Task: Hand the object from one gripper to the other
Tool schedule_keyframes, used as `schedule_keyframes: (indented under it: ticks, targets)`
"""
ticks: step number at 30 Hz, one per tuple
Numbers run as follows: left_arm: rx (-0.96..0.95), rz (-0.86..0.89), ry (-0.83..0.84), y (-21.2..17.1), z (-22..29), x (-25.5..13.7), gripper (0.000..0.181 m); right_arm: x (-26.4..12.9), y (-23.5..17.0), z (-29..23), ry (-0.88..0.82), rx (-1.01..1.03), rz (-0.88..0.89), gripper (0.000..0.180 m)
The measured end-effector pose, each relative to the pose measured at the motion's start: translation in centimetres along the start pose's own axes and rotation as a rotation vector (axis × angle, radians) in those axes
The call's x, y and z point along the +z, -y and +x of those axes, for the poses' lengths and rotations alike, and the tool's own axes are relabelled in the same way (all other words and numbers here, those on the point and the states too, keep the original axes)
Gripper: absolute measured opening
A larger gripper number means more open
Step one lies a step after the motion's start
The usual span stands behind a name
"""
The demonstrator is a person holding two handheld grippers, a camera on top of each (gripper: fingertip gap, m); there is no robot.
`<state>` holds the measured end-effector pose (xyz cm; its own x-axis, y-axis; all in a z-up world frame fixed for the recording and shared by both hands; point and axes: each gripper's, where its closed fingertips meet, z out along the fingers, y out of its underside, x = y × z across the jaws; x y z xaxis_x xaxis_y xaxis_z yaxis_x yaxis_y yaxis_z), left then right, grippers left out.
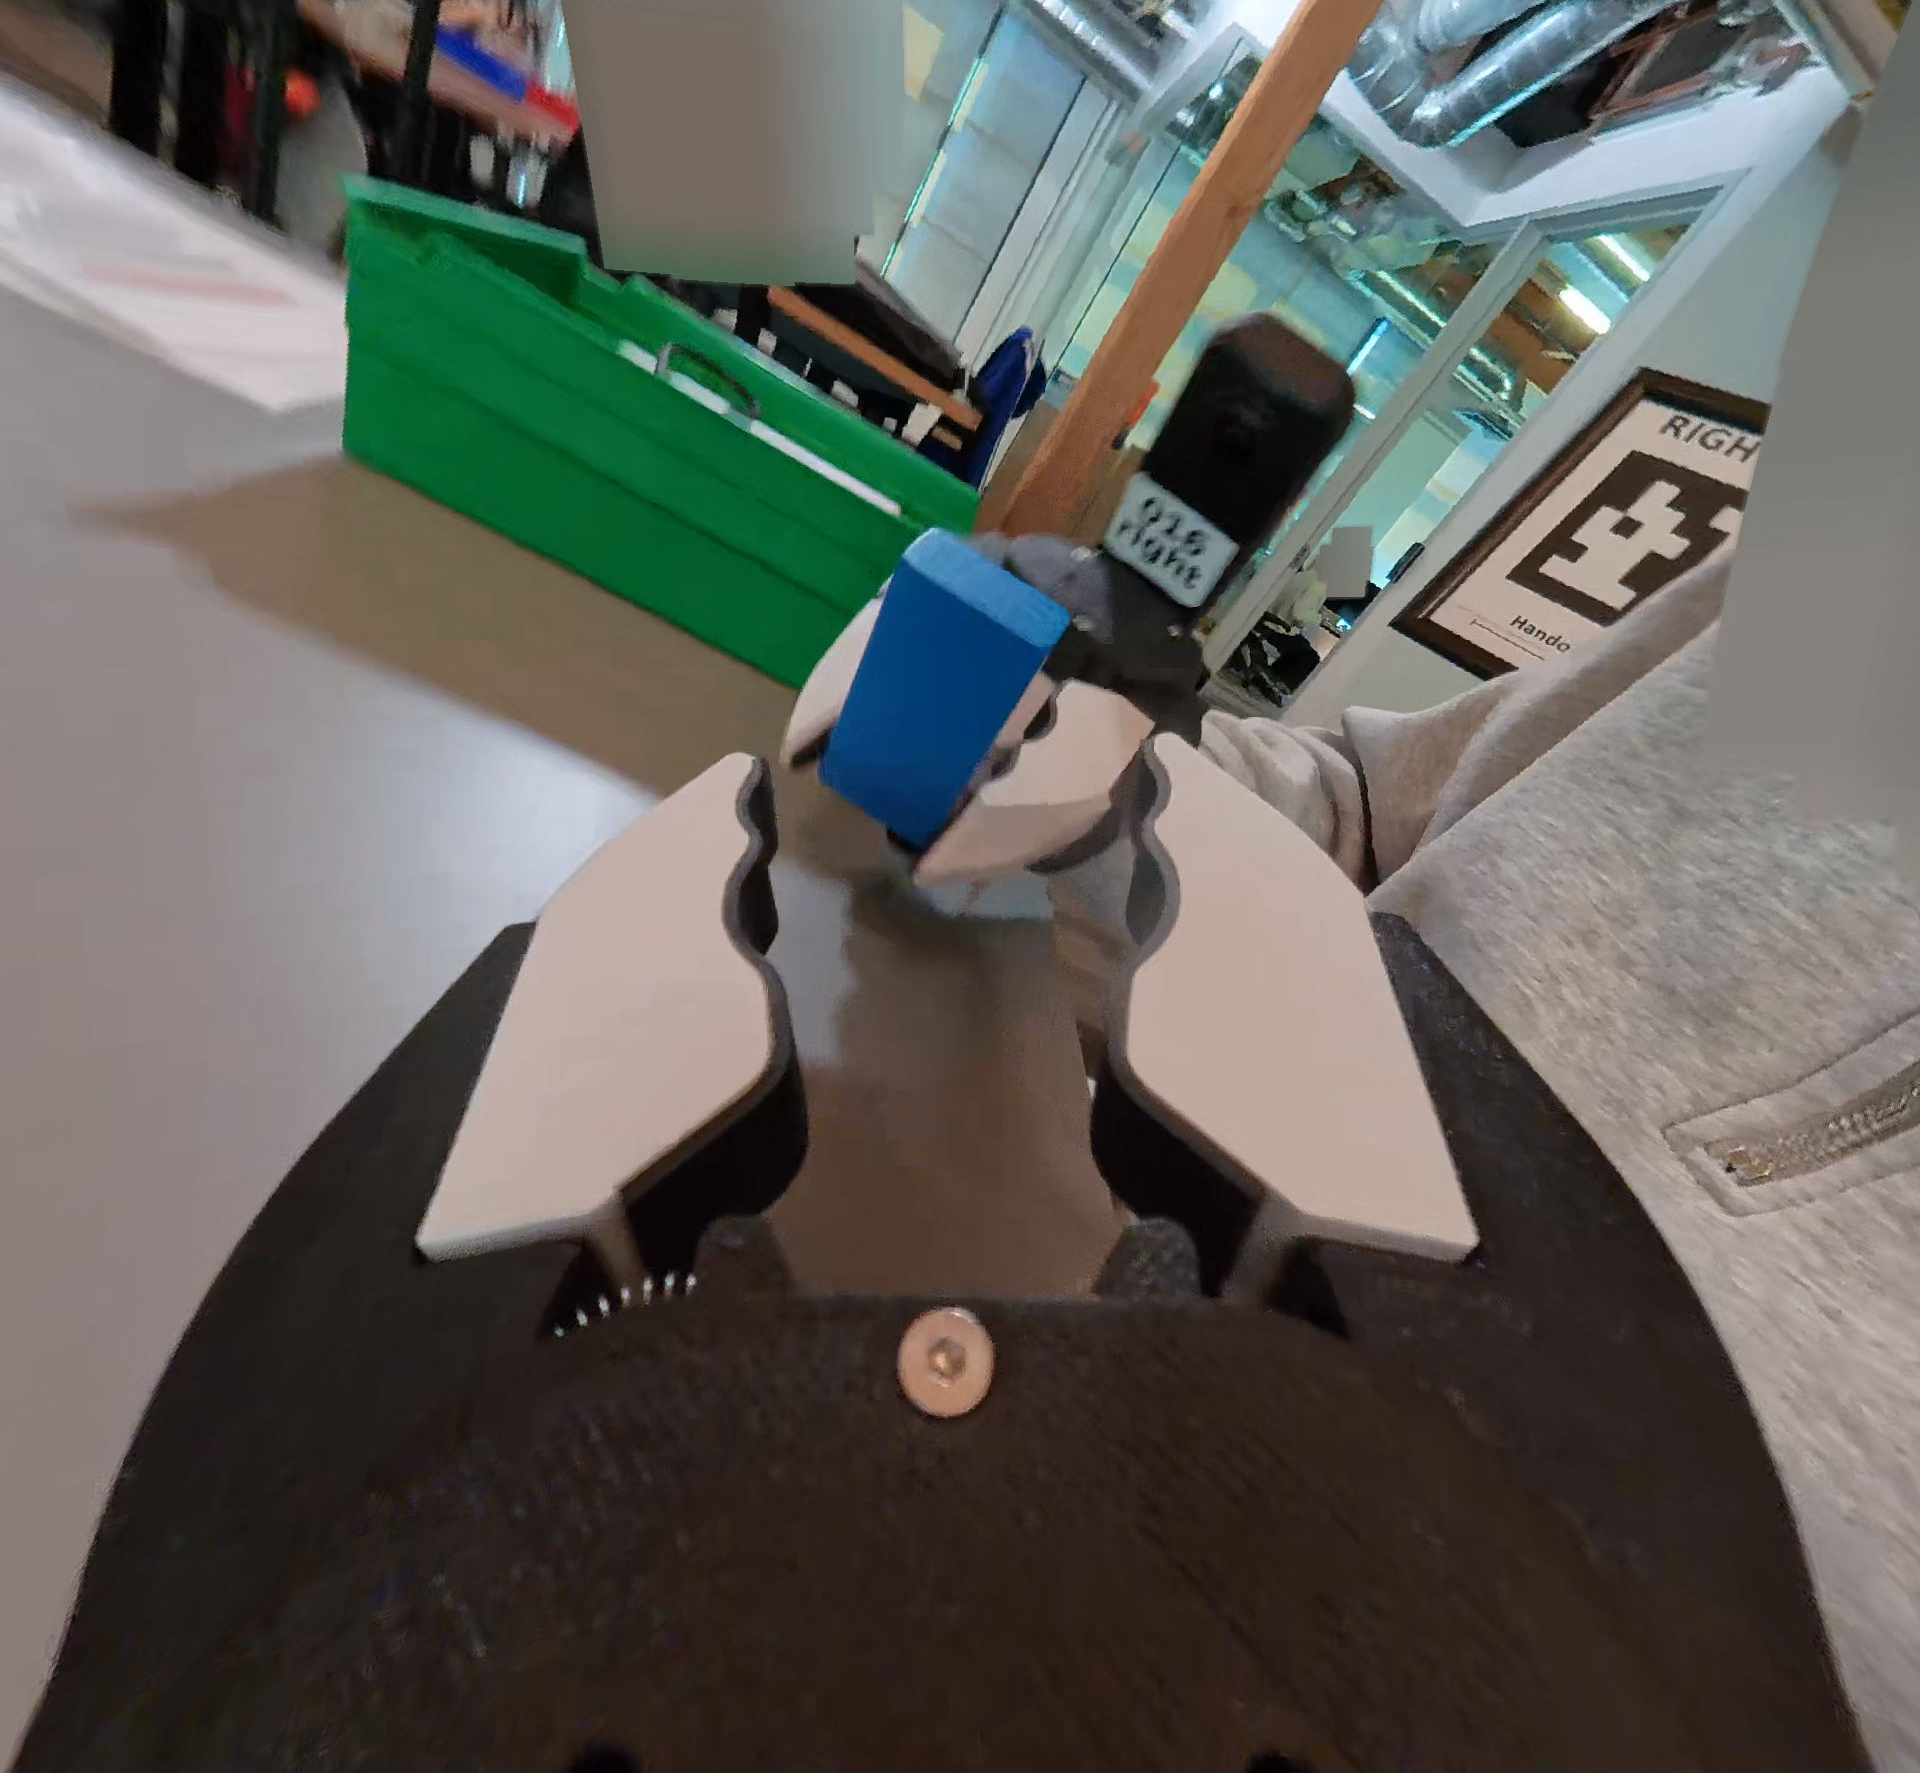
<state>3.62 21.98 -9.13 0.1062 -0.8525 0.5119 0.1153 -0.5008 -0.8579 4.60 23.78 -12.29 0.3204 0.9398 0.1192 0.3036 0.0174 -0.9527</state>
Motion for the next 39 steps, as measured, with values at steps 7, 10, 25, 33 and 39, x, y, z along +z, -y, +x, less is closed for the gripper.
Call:
schedule_keyframes:
  ticks: [7,10,25,33,39]
  targets:
    - [-0.230,-0.177,0.027,-3.0,-1.4,0.4,0.052,0.1,-3.0,1.7,-0.226,-0.384,-0.329,0.034]
    - [-0.180,-0.192,0.099,-3.1,-1.9,0.4,0.047,0.4,-3.9,1.5,-0.295,-0.610,-0.468,0.034]
    - [-0.154,-0.102,0.144,-1.3,-3.1,-0.9,0.016,0.5,-0.6,0.9,-0.279,-0.422,-0.203,0.067]
    - [-0.162,-0.032,-0.004,-0.4,-1.5,-0.7,0.016,-1.3,2.7,0.7,0.164,0.514,0.219,0.047]
    - [-0.135,-0.036,-0.053,-0.6,-0.5,-0.3,0.016,-0.4,2.3,-1.2,0.295,0.611,0.175,0.038]
